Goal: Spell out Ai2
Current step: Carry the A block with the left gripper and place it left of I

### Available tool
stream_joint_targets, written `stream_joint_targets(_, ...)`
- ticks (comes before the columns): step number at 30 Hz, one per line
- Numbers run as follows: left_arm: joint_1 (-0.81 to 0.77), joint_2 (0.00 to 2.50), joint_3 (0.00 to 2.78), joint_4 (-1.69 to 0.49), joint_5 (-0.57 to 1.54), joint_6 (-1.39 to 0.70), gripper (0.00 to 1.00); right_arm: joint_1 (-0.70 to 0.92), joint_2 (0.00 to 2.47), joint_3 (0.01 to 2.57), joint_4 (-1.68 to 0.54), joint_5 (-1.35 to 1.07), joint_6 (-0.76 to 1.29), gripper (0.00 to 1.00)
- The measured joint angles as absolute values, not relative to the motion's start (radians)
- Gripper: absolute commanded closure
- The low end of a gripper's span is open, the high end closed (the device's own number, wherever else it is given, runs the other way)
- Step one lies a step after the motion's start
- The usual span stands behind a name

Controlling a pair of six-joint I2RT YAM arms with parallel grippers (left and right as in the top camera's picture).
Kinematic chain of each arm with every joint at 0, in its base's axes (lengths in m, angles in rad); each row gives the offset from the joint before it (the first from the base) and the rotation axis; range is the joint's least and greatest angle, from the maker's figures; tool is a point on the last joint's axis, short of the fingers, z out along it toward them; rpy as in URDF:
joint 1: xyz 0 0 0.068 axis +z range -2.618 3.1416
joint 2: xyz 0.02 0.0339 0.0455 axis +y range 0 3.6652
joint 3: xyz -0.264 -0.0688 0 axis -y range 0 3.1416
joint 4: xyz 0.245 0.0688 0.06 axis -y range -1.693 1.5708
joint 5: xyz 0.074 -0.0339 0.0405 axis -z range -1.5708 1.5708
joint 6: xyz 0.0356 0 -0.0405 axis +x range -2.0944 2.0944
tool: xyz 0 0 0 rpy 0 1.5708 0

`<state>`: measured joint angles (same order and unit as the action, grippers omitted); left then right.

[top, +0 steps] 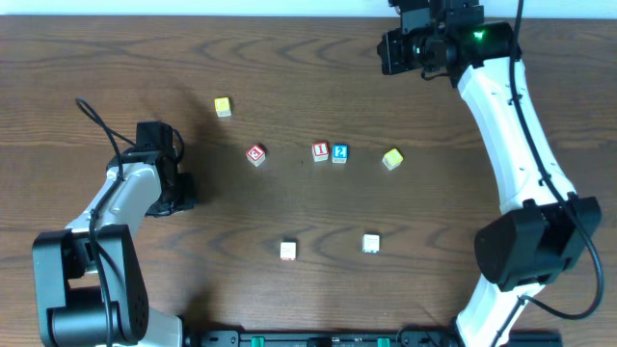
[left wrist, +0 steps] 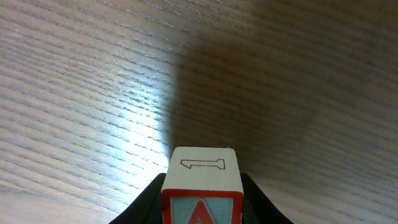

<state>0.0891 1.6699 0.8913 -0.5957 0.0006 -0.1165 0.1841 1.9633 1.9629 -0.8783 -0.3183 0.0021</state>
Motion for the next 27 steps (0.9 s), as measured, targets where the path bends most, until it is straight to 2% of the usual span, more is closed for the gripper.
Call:
stream_joint_targets(2, 0.089, 1.67, 0.892, -0.596, 0.009, -0.126, 0.94, 0.179, 1.963, 1.963, -0.878, -0.318, 0.002, 0.92)
stream_joint_targets(3, 0.089, 1.67, 0.892, -0.596, 0.017, -0.13, 0.94, 0.175, 1.963, 1.963, -0.878, -0.318, -0.001, 0.84)
stream_joint_targets(4, 0.09, 1.67, 0.894, -0.596, 0.034, -0.131, 0.94, 0.171, 1.963, 1.963, -0.878, -0.318, -0.003, 0.73)
stream_joint_targets(5, 0.09, 1.67, 0.896, -0.596, 0.048, -0.133, 0.94, 0.171, 1.963, 1.963, -0.878, -0.318, -0.003, 0.69)
stream_joint_targets(6, 0.09, 1.67, 0.902, -0.601, 0.072, -0.137, 0.94, 0.168, 1.963, 1.963, -0.878, -0.318, -0.008, 0.57)
stream_joint_targets(7, 0.09, 1.67, 0.911, -0.606, 0.093, -0.142, 0.94, 0.167, 1.963, 1.963, -0.878, -0.318, -0.013, 0.29)
stream_joint_targets(9, 0.089, 1.67, 0.946, -0.626, 0.125, -0.154, 0.95, 0.166, 1.963, 1.963, -0.881, -0.318, -0.009, 0.18)
stream_joint_targets(11, 0.088, 1.67, 1.0, -0.651, 0.148, -0.162, 0.94, 0.165, 1.963, 1.963, -0.894, -0.318, -0.015, 0.01)
stream_joint_targets(17, 0.019, 1.67, 1.106, -0.673, 0.158, -0.177, 0.94, 0.161, 1.934, 1.963, -0.936, -0.318, -0.012, 0.01)
stream_joint_targets(21, -0.117, 1.67, 1.149, -0.655, 0.119, -0.191, 0.94, 0.142, 1.858, 1.963, -0.981, -0.318, -0.017, 0.01)
stream_joint_targets(27, -0.299, 1.67, 1.177, -0.5, 0.077, -0.211, 0.95, 0.092, 1.782, 1.967, -1.07, -0.317, -0.034, 0.01)
